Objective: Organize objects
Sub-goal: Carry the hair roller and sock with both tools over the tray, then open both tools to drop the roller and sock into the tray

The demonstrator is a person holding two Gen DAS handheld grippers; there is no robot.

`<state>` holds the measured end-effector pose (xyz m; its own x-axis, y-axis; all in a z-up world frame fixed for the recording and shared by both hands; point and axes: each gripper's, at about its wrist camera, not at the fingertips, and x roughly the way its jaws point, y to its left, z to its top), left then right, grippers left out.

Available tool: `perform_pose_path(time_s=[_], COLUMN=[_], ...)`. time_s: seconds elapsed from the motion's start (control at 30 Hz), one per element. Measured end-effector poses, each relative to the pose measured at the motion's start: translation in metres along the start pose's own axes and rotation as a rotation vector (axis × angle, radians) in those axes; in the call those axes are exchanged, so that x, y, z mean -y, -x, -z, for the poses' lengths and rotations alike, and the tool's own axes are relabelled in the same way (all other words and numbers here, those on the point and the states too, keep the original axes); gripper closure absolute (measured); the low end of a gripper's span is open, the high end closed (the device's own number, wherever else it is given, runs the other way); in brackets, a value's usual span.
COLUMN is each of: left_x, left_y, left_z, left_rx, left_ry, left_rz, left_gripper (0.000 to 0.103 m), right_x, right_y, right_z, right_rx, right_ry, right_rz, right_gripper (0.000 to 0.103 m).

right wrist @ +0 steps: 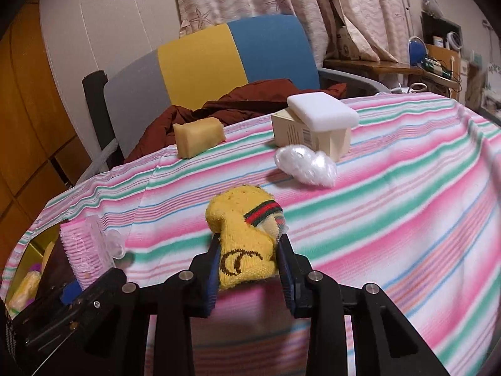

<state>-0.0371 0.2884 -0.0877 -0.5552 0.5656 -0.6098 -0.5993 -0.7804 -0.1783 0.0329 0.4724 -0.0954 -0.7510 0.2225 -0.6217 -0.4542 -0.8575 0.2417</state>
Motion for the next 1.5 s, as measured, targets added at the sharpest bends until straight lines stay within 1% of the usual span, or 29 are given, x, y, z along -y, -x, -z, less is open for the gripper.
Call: perform_pose_path(time_s=[0.23, 0.37, 0.57, 0.7, 0.8, 0.93, 1.03, 1.13, 1.27, 1.4, 1.43, 1.47, 1.5], left_x=[-0.017, -0.022, -0.025, -0.033, -0.047, -0.075, -0.106, -0.143, -0.186, -0.228, -0.237, -0.246, -0.255], left_y=[0.017, 0.038, 0.085, 0.111, 0.130, 0.149, 0.160, 0.166, 0.168, 0.166, 0.164, 0.161, 0.157], left_z=[0.017, 0.027, 0.036, 0.037, 0.037, 0.033, 0.023, 0.009, -0.003, -0.013, -0.015, -0.017, -0.020], left_rx=[-0.024, -0.014, 0.035, 0.071, 0.090, 0.111, 0.131, 0.135, 0.128, 0.104, 0.092, 0.084, 0.066], left_ry=[0.072, 0.067, 0.071, 0.080, 0.107, 0.155, 0.192, 0.231, 0.262, 0.308, 0.316, 0.324, 0.328], left_rz=[-0.009, -0.002, 0.064, 0.079, 0.082, 0.057, 0.014, -0.036, -0.104, -0.150, -0.159, -0.170, -0.176], left_gripper=[0.067, 0.067, 0.067, 0.067, 0.067, 0.067, 0.067, 0.067, 0.067, 0.067, 0.067, 0.067, 0.067], right_x=[-0.006, -0.016, -0.034, -0.053, -0.072, -0.100, -0.125, -0.158, -0.194, -0.232, -0.238, -0.244, -0.250], right_y=[0.019, 0.029, 0.045, 0.056, 0.065, 0.073, 0.077, 0.076, 0.068, 0.049, 0.044, 0.038, 0.031], right_z=[0.020, 0.026, 0.031, 0.034, 0.036, 0.036, 0.036, 0.036, 0.032, 0.023, 0.022, 0.020, 0.018], right_rx=[-0.010, -0.021, -0.034, -0.038, -0.039, -0.042, -0.049, -0.058, -0.069, -0.078, -0.077, -0.075, -0.079], right_ry=[0.001, 0.015, 0.003, 0.022, 0.040, 0.073, 0.105, 0.155, 0.206, 0.260, 0.267, 0.272, 0.276], right_rz=[-0.009, -0.029, -0.095, -0.141, -0.190, -0.249, -0.297, -0.340, -0.377, -0.385, -0.378, -0.370, -0.361], right_gripper=[0.070, 0.071, 0.071, 0.071, 0.071, 0.071, 0.071, 0.071, 0.071, 0.071, 0.069, 0.064, 0.062])
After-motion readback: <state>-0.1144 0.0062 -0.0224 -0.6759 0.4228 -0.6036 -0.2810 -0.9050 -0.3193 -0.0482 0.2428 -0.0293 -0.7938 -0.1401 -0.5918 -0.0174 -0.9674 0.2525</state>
